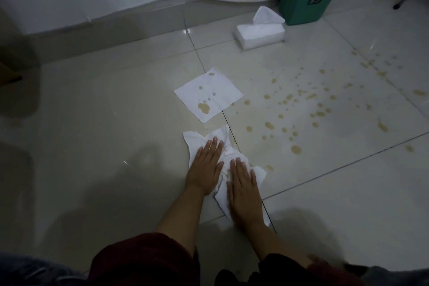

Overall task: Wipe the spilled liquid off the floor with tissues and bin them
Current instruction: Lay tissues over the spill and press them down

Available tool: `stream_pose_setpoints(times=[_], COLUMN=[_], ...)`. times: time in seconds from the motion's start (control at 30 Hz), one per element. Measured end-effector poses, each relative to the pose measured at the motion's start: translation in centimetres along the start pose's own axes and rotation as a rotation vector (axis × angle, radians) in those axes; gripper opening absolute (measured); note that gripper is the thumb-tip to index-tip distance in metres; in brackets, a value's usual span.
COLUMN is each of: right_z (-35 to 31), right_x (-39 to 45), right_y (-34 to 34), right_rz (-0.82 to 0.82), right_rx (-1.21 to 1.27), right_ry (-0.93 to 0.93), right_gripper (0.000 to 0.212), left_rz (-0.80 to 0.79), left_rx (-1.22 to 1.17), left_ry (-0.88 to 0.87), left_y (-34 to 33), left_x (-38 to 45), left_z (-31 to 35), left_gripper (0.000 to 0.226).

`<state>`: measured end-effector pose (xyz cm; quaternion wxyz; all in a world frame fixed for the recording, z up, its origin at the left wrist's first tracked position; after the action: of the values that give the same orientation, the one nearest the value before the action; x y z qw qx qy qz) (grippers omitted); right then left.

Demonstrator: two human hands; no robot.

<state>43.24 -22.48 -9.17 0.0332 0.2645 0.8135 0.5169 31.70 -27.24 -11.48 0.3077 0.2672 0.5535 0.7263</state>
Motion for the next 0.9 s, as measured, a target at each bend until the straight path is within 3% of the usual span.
stream_pose_setpoints(times=[0.3,0.57,0.67,0.8,0.9], right_z=[0.7,0.8,0.6,0.4,0.3], right_x=[4.6,8.2,8.5,8.6,8.3], right_y=[-1.3,-2.7,-3.3,-3.6,-4.0], right_rz=[0.003,-0.108,-0.149,-0.164,-0.219], right_rx=[-0.015,-0.042,-0.080,-0.087,-0.128], right_ry=[-0.179,-0.161,-0.138,-0.114,-0.045], right_gripper=[0.058,0.057,0.055,0.054,0.053], left_rz=[0.032,0.085,0.158,0.068,0.085], left_rx=[-0.102,-0.251,-0.165,-0.180,-0.171], left_ry=[-0.004,0.000,0.066,0.093,0.046], left_y=[-0.3,1.4,2.1,1.2,1.7], left_x=[2.1,3.8,3.3,2.7,1.6], left_z=[-0.8,-1.7,-2.6,-3.6,-3.3], left_gripper=[0.054,0.053,0.056,0.053,0.051])
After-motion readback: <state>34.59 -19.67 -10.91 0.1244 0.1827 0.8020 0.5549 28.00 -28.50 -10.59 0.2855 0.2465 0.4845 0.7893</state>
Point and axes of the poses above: each hand's wrist, its own x-axis towards the middle knuckle, its own y-axis out of the back of the hand, z = x × y, the point moved 8 cm from there along x, towards the middle knuckle, and after that the axes turned 10 degrees about z, right-handed, at the moved point
